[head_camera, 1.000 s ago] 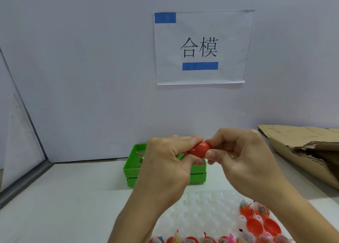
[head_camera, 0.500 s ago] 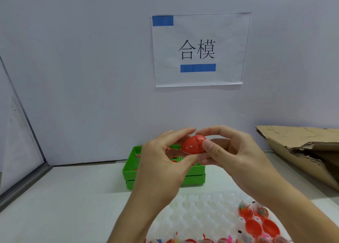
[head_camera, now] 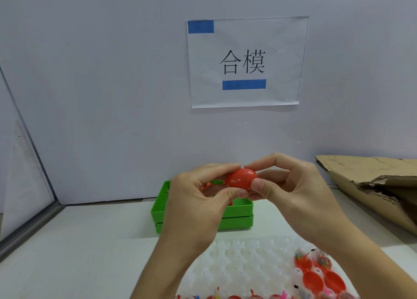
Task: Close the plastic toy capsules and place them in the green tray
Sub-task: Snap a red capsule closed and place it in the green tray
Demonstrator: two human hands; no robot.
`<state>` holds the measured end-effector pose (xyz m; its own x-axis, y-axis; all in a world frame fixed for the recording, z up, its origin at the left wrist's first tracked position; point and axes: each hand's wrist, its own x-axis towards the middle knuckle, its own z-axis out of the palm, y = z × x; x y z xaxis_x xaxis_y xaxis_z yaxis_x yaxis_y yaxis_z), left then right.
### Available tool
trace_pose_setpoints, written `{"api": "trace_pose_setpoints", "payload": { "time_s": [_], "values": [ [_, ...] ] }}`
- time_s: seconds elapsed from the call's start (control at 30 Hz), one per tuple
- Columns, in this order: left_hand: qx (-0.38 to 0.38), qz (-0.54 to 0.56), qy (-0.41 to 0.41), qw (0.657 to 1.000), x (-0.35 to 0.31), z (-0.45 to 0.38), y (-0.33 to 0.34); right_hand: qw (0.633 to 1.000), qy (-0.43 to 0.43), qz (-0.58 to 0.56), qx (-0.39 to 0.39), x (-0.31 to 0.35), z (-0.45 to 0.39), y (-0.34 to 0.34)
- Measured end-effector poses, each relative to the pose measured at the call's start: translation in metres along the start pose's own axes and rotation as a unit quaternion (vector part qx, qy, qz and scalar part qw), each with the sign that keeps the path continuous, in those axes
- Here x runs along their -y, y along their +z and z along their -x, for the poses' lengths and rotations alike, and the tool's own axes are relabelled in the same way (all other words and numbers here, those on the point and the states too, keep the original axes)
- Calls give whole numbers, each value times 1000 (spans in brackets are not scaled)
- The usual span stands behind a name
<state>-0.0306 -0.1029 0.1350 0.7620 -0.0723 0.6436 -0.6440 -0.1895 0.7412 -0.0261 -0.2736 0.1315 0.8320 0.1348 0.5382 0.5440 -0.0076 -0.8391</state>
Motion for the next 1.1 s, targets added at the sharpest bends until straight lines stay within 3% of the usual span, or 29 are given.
{"api": "trace_pose_setpoints", "payload": {
  "time_s": [0.13, 0.73, 1.1],
  "values": [
    [-17, -14, 11, 1000, -2, 0, 2, 999, -28, 37, -14, -2, 1, 2],
    [-57, -40, 43, 997, -4, 1, 10, 996, -44, 11, -72, 1, 5, 14],
    [-62, -81, 72, 992, -4, 4, 16, 995, -47, 57, -65, 7, 3, 9]
  ]
}}
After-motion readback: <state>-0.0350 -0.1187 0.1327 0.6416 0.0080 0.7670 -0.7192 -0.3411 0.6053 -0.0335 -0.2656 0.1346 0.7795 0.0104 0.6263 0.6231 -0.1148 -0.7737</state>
